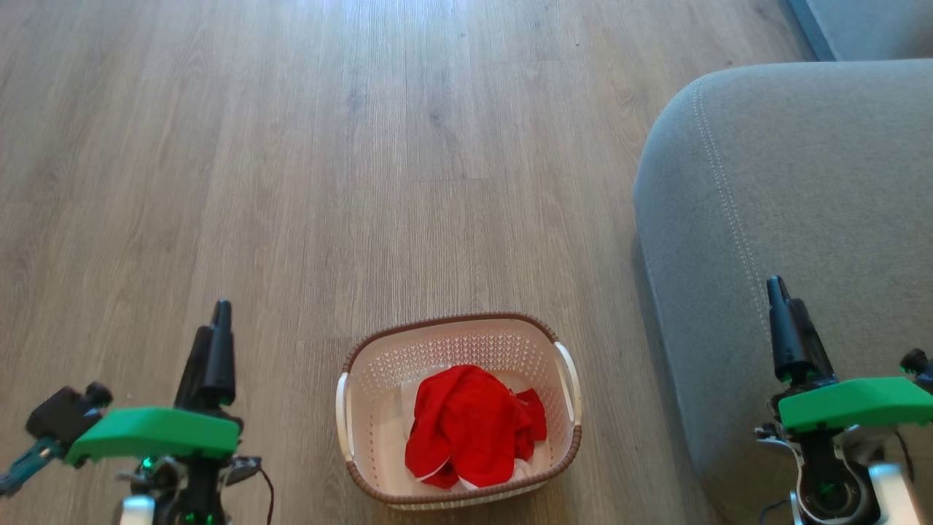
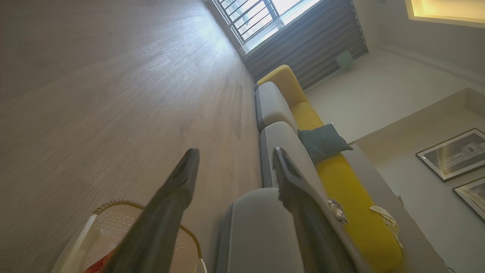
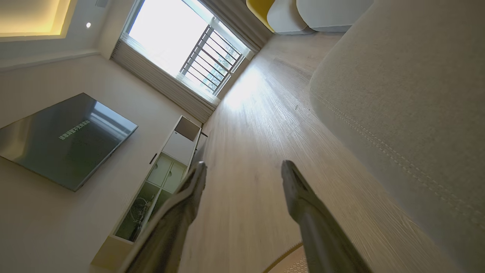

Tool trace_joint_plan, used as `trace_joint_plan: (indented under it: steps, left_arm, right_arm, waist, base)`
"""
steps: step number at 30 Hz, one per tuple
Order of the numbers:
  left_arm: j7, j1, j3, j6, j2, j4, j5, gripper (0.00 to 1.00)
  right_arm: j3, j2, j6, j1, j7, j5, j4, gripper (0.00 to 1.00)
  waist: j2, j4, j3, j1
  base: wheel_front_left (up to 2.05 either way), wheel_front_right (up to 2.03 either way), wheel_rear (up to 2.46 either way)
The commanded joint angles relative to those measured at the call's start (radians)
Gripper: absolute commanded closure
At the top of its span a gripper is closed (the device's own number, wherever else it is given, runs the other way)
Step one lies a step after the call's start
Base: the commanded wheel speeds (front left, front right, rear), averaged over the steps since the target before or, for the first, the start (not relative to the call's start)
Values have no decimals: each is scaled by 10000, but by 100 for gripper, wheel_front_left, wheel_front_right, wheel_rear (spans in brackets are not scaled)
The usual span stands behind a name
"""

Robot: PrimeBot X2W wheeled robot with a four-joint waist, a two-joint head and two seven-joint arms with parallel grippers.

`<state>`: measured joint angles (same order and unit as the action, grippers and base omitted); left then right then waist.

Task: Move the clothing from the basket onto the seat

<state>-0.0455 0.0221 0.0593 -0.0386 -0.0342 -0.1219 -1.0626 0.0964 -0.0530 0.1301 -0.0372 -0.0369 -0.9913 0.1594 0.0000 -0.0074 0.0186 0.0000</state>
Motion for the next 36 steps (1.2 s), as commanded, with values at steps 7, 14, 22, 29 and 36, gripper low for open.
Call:
trace_joint_plan:
  steps: [7,14,22,29,36]
  left_arm:
    - [-292,416,-642,607,-97,730,1649,0]
    - [-497,447,-1042,1159,-104,927,2877,0]
    - [-731,526,-1507,1840,-112,1386,4210,0]
    - [-936,554,-1831,1959,-118,1496,5134,0]
    - [-1111,621,-2123,2222,-128,1649,6088,0]
  right_arm:
    - [-310,10,4,-683,-365,1431,-773,0]
    - [-517,12,4,-711,-571,2470,-1015,0]
    - [-683,14,4,-761,-807,3494,-1179,0]
    - [-865,16,5,-783,-1014,4420,-1228,0]
    - [-966,18,5,-832,-1190,5181,-1294,0]
  waist:
    - [0,45,21,0]
    - [0,58,41,0]
    - [0,48,68,0]
    - [0,2,92,0]
    - [0,-33,96,0]
  base:
    - [0,0,0]
    - [0,0,0]
    - [0,0,0]
    - [0,0,0]
    - [0,0,0]
